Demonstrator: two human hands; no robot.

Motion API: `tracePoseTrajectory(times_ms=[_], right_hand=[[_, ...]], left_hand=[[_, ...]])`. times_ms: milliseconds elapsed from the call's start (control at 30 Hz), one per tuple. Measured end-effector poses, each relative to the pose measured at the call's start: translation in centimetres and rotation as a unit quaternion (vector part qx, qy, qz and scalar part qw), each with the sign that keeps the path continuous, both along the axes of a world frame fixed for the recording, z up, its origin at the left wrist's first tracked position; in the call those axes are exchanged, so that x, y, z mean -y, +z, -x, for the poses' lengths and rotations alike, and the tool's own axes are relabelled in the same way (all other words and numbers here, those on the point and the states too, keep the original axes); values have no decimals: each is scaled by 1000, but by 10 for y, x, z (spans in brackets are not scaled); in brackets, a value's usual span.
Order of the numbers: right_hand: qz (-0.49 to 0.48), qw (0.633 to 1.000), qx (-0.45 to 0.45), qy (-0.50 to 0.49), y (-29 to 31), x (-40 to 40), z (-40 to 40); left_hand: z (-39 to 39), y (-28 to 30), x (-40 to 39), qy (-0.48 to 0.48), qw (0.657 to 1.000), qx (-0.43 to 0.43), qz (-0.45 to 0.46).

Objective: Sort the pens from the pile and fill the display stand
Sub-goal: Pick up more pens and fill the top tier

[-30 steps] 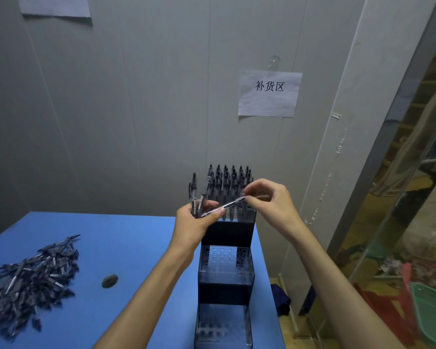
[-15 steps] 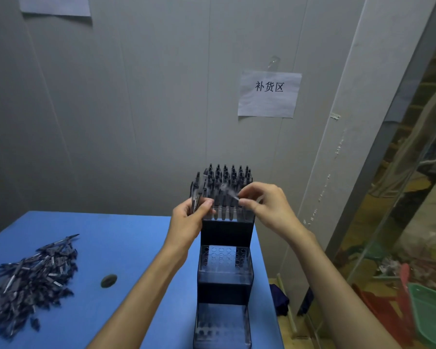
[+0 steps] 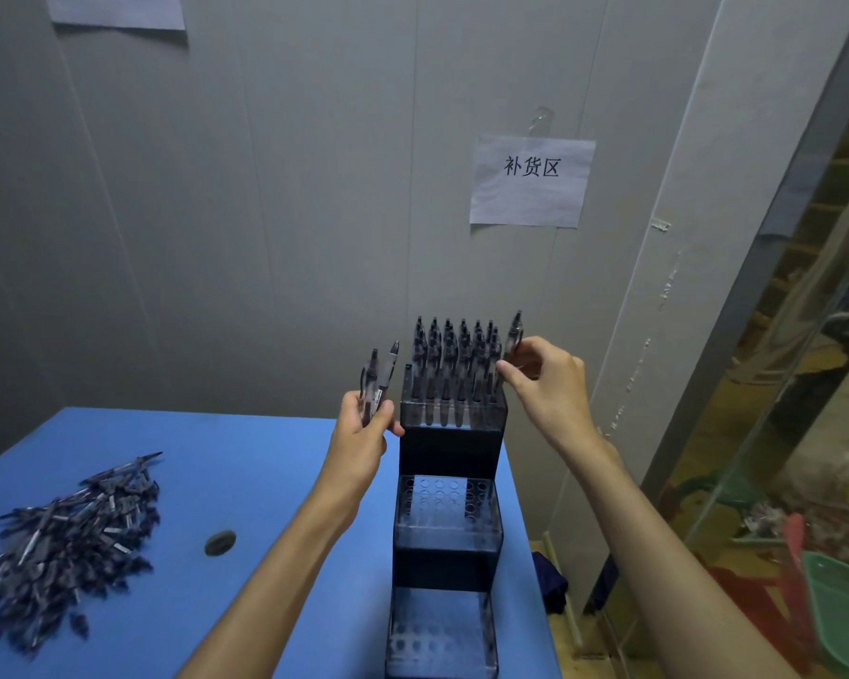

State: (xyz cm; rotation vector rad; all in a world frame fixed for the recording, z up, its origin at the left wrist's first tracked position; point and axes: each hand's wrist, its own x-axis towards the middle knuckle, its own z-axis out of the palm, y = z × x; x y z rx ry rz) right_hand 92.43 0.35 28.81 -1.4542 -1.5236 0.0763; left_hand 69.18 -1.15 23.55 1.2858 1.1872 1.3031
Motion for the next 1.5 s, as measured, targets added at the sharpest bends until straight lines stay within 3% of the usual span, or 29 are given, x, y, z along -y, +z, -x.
tracePoseTrajectory(times_ms=[333, 767, 1233, 1500], right_hand=[[38, 999, 3, -18, 1, -2, 4], [49, 999, 4, -14, 2, 0, 1], [123, 991, 38, -18, -19, -7, 2], [95, 994, 22, -50, -28, 2, 2]], left_hand=[[-7, -7, 5, 9, 999, 37, -3], [-3, -15, 3, 13, 1000, 15, 0], [-2, -8, 6, -5, 1000, 27, -7], [3, -11, 7, -14, 999, 31, 7]])
